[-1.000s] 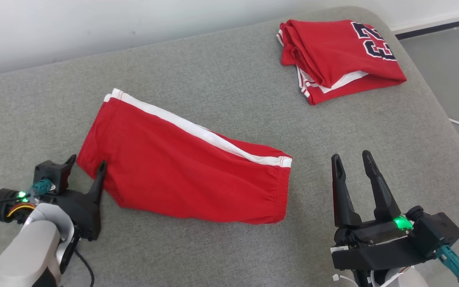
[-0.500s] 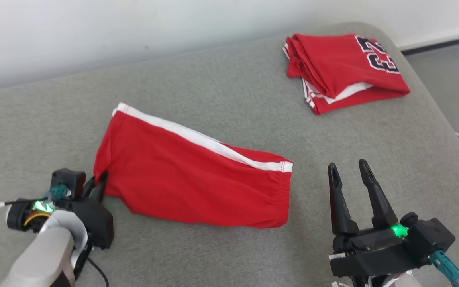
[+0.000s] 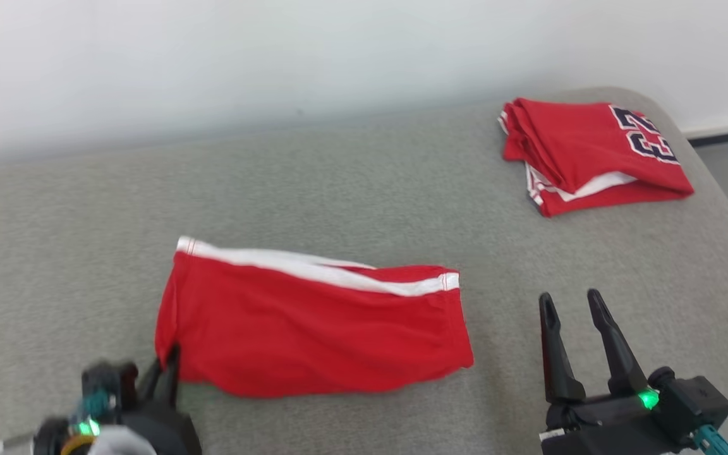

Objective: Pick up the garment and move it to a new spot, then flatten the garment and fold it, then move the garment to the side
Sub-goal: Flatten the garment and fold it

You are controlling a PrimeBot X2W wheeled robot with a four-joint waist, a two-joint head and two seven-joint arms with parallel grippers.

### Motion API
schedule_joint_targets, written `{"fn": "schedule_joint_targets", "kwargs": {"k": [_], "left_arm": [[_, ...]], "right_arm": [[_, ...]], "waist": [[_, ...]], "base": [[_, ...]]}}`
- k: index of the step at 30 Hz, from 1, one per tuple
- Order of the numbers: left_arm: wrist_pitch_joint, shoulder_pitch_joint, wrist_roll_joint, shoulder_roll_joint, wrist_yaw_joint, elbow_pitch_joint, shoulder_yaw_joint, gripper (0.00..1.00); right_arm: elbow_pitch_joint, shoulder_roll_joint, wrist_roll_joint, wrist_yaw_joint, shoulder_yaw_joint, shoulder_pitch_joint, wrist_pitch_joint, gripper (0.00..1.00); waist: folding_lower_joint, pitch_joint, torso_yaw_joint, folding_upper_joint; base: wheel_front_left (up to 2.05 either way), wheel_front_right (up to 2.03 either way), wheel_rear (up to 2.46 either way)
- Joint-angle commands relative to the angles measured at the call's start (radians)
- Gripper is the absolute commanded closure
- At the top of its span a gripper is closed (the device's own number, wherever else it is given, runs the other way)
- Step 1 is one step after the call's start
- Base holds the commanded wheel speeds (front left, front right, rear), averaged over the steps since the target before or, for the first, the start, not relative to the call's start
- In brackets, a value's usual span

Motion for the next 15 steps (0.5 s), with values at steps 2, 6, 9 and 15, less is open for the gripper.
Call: {"fn": "schedule_joint_targets", "kwargs": {"k": [2,6,9,15], "left_arm": [[-0.003,0.085,-0.005,-0.001,0.027,-0.071,0.026,1.0],[-0.003,0.189,0.007,-0.011,0.066,-0.194,0.061,1.0],[-0.003,0.244,0.017,-0.016,0.09,-0.246,0.079,1.0],[-0.003,0.297,0.032,-0.034,0.099,-0.291,0.109,1.0]], "right_arm": [[0.003,-0.004,-0.005,-0.002,-0.01,0.023,-0.001,0.0],[0.011,-0.004,-0.009,-0.002,-0.022,0.038,-0.001,0.0],[0.018,-0.003,-0.011,-0.002,-0.031,0.044,-0.001,0.0],[0.036,-0.003,-0.017,-0.002,-0.032,0.047,-0.001,0.0]], "waist": [[0.0001,-0.025,0.035,0.0],[0.0001,-0.025,0.056,0.0],[0.0001,-0.024,0.069,0.0],[0.0001,-0.028,0.08,0.0]], "base": [[0.0,0.0,0.0],[0.0,0.0,0.0],[0.0,0.0,0.0],[0.0,0.0,0.0]]}}
